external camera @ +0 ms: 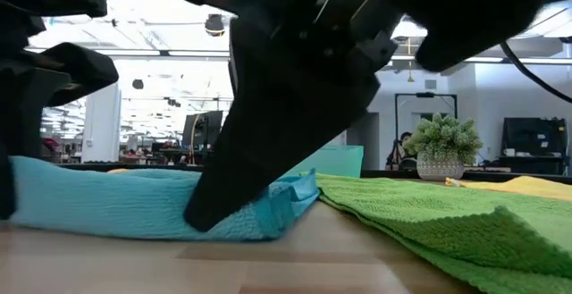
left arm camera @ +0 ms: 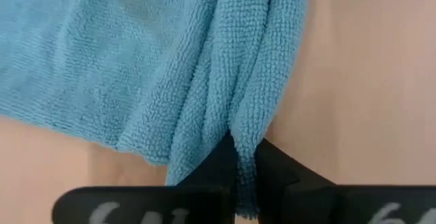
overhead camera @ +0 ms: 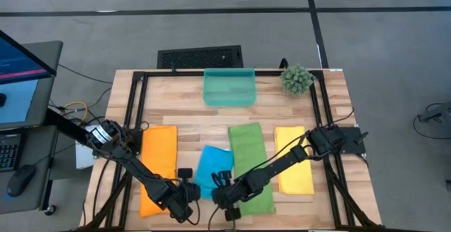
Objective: Roll microfiber towels into tight, uniform cylinder then place into a basket
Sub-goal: Roll the blue towel
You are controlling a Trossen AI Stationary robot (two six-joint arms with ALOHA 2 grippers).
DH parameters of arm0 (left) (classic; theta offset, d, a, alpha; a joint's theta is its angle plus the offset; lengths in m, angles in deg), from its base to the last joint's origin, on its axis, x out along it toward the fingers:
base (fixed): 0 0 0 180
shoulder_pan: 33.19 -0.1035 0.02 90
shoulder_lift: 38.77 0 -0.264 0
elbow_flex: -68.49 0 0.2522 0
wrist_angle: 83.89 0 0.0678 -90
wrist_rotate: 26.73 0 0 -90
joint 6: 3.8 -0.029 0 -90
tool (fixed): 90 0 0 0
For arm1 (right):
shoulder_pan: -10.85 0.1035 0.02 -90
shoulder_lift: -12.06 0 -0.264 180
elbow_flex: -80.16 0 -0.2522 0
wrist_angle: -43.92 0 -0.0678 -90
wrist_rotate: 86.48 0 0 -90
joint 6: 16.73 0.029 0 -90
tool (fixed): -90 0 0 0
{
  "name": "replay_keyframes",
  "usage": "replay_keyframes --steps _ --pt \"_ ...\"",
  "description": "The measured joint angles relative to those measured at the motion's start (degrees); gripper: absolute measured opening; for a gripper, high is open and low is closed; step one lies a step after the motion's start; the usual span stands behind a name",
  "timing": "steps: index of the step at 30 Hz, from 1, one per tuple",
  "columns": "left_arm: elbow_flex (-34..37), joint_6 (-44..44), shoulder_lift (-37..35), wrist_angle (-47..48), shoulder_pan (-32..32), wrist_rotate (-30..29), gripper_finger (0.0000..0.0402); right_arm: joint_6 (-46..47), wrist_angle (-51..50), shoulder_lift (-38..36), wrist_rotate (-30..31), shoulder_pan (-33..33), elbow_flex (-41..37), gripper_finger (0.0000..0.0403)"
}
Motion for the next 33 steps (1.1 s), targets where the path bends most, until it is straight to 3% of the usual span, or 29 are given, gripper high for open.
replay_keyframes --steps 9,21,33 --pt "-4.7 -3.4 -0.1 -1.0 -0.1 10.0 0.0004 1.4 3.1 0.2 -8.9 -0.1 0.0 0.0021" --pt "-5.2 -6.4 -0.2 1.0 -4.8 16.8 0.0006 6.5 1.6 -2.0 -9.1 -0.6 -0.2 0.0021" --pt "-5.1 -8.2 -2.2 3.2 -5.9 14.6 0.0007 6.9 -2.7 -3.1 -4.8 -0.5 0.0 0.0018"
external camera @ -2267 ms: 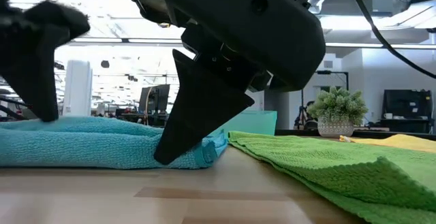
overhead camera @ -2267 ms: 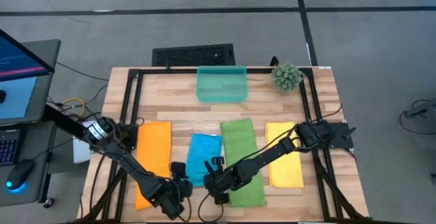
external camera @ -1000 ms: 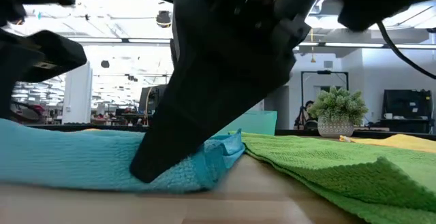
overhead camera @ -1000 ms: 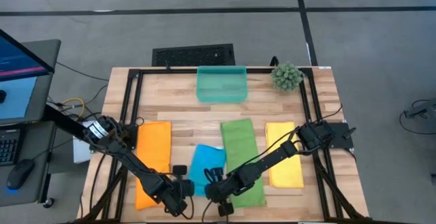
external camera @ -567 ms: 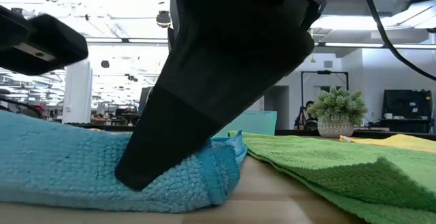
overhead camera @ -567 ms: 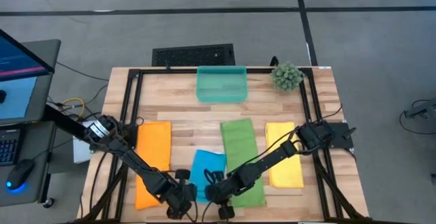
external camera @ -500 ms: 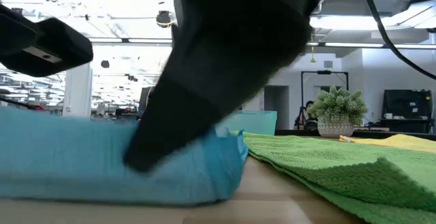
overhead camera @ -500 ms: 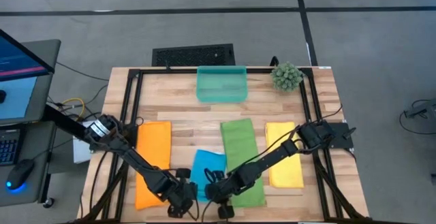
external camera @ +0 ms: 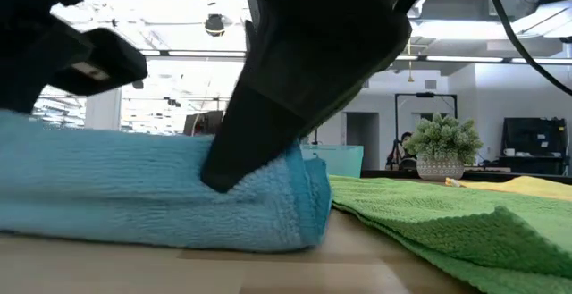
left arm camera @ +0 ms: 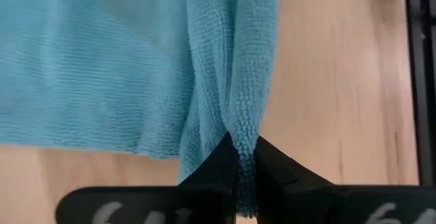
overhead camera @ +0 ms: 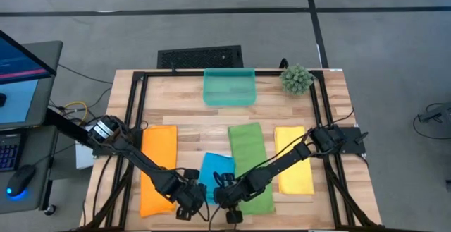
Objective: Roll microfiber towels into tight, uniform cylinder then place into a basket
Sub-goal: Roll the blue towel
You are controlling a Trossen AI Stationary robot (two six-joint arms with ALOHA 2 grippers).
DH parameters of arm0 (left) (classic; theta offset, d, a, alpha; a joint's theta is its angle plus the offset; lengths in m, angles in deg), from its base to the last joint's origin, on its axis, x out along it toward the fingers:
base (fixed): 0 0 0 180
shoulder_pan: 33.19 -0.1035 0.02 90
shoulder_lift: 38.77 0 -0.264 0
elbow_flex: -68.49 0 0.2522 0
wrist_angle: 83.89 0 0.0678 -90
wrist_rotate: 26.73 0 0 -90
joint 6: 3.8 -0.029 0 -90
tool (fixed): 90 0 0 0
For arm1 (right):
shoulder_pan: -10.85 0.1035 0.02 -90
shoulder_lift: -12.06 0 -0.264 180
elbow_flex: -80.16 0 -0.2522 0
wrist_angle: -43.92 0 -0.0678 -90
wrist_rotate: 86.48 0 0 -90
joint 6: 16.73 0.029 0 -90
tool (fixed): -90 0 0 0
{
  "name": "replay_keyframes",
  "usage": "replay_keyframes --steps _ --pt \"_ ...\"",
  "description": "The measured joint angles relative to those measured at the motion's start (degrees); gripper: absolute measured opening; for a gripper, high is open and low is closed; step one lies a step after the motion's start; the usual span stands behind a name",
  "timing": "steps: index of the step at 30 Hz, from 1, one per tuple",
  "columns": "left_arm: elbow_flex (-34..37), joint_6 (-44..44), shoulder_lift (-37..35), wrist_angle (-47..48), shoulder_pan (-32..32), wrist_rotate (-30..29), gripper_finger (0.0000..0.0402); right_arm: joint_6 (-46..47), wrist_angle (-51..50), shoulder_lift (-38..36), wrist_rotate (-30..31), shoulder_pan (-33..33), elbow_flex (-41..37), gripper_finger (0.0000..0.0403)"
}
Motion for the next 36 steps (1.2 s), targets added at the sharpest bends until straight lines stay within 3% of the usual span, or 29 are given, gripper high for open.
replay_keyframes --steps 4,18,36 --pt "0.0 0.7 -1.4 2.6 0.1 -3.9 0.0007 0.0 -0.6 -0.1 1.6 -0.1 0.1 0.0013" --pt "0.0 0.9 -1.5 6.8 -2.6 -4.6 0.0007 2.7 -5.7 -2.6 7.7 -1.5 0.1 0.0016" --pt "0.3 -4.2 -1.5 8.4 -8.4 -3.9 0.0007 6.1 -10.1 -1.6 10.0 -2.5 0.1 0.0014"
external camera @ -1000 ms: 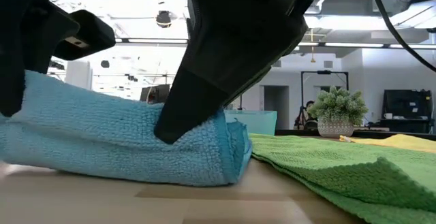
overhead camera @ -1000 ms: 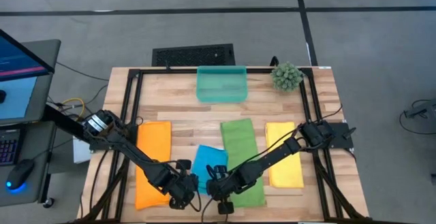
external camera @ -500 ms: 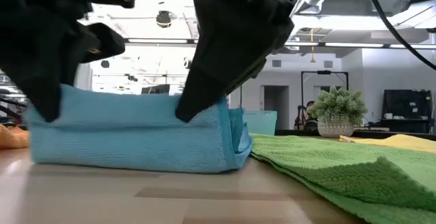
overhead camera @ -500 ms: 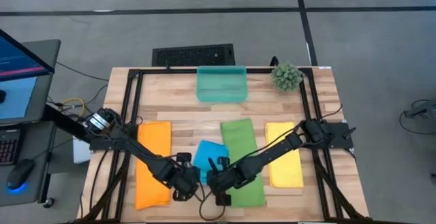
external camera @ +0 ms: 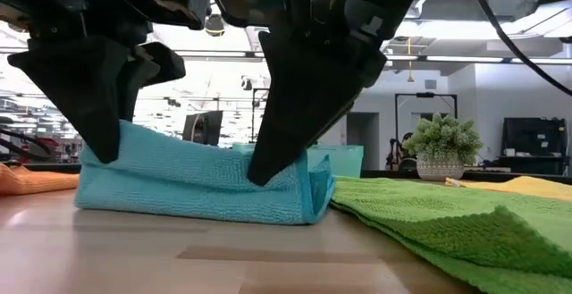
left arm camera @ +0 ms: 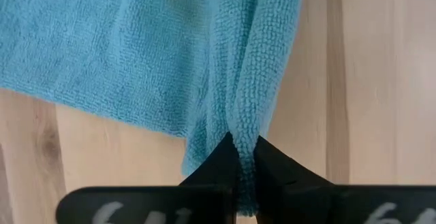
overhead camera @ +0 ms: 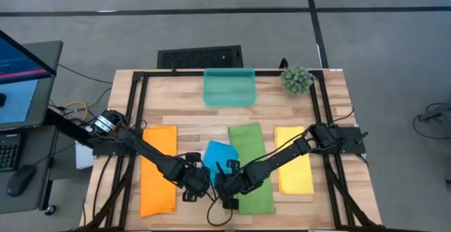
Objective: Roll microfiber towels into tight, uniform cylinder then place into a basket
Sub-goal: Roll the blue towel
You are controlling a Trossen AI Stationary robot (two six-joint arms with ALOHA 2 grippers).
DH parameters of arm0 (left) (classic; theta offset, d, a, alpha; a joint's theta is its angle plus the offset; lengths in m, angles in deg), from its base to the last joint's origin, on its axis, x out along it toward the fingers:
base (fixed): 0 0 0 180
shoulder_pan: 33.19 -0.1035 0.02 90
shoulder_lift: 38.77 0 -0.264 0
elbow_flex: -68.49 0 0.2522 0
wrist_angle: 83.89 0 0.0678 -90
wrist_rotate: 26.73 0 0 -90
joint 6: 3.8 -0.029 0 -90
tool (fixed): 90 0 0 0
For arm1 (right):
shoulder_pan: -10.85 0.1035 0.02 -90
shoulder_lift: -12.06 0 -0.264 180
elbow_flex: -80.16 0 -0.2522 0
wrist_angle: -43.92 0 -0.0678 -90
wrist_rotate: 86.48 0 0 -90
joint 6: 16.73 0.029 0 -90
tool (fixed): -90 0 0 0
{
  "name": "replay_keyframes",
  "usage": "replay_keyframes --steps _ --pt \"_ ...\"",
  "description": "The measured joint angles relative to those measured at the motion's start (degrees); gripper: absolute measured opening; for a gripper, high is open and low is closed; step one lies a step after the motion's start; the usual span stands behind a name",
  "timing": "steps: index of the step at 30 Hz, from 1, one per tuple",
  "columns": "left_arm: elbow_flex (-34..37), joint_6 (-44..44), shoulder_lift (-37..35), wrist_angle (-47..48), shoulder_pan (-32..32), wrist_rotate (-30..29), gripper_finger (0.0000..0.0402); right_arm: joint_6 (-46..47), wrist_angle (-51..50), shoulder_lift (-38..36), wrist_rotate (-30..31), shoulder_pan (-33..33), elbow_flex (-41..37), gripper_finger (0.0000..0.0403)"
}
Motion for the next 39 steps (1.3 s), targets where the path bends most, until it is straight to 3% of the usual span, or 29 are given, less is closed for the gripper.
replay_keyframes --steps 16,23,26,39 --pt "1.7 -1.0 0.0 -0.8 -4.5 -0.1 0.0007 1.1 -5.9 -0.7 6.6 -1.0 0.0 0.0016" --pt "1.7 -1.1 0.0 -0.9 -5.2 0.3 0.0007 1.8 -6.8 -0.7 6.4 -1.1 0.0 0.0018" --pt "1.6 -0.2 0.0 -1.4 -4.6 3.1 0.0007 1.7 -5.5 -0.7 6.1 -0.2 0.0 0.0017" --pt "1.7 8.9 0.0 -11.4 3.9 17.6 0.0007 0.2 8.9 -0.7 -9.8 3.3 0.0 0.0012"
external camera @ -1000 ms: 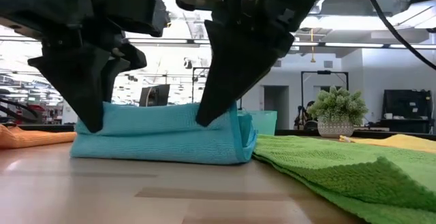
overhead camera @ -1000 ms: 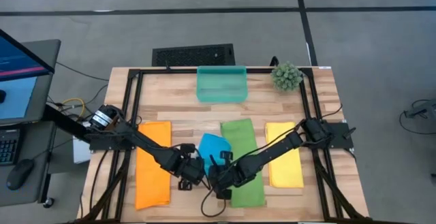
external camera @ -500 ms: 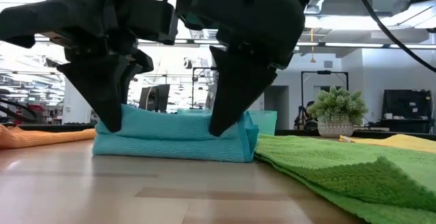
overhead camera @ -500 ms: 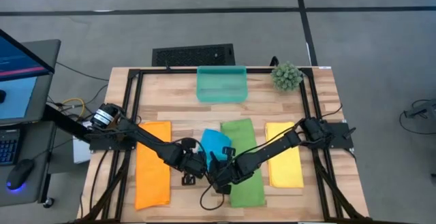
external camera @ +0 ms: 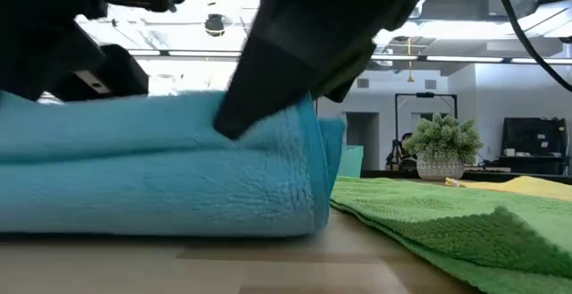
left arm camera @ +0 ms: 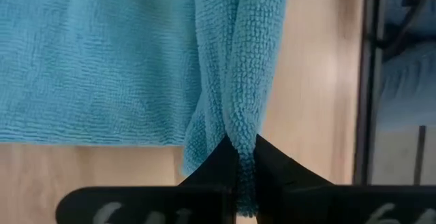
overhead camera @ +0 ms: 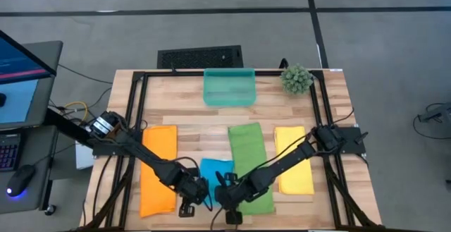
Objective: Roll microfiber towels into tight, uniform cylinder then place into a basket
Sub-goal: Roll the blue towel
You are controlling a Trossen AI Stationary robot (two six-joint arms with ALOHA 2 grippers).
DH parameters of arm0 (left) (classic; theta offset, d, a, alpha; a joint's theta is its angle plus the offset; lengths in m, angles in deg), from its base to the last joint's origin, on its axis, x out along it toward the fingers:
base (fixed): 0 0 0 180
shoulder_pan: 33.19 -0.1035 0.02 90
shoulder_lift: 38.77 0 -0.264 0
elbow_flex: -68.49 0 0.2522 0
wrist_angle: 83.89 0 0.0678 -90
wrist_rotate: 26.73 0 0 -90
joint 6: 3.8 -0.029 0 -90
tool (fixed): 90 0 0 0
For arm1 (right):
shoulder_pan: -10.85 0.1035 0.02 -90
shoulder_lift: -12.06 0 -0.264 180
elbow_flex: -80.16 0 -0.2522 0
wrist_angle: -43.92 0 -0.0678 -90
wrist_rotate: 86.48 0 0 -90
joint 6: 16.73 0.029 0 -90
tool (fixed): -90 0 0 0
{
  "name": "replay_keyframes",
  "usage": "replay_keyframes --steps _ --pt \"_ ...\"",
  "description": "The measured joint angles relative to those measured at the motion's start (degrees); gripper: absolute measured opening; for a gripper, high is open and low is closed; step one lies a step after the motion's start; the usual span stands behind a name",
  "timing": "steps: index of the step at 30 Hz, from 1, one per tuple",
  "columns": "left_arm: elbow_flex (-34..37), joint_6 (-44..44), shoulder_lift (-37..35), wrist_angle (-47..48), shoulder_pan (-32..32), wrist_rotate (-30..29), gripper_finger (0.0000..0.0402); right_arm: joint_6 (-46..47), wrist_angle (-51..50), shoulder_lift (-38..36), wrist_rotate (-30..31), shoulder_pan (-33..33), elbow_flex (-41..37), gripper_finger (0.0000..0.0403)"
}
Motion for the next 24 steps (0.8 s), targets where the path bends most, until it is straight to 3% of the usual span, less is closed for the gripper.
replay_keyframes --steps 15,24 --pt "0.1 1.2 0.0 6.7 -7.5 -5.1 0.0006 6.1 -8.9 0.0 6.5 -3.8 -0.1 0.0010" --pt "3.2 0.9 0.0 4.8 -8.9 -8.3 0.0010 6.3 -10.7 0.0 10.3 -3.9 0.0 0.0008"
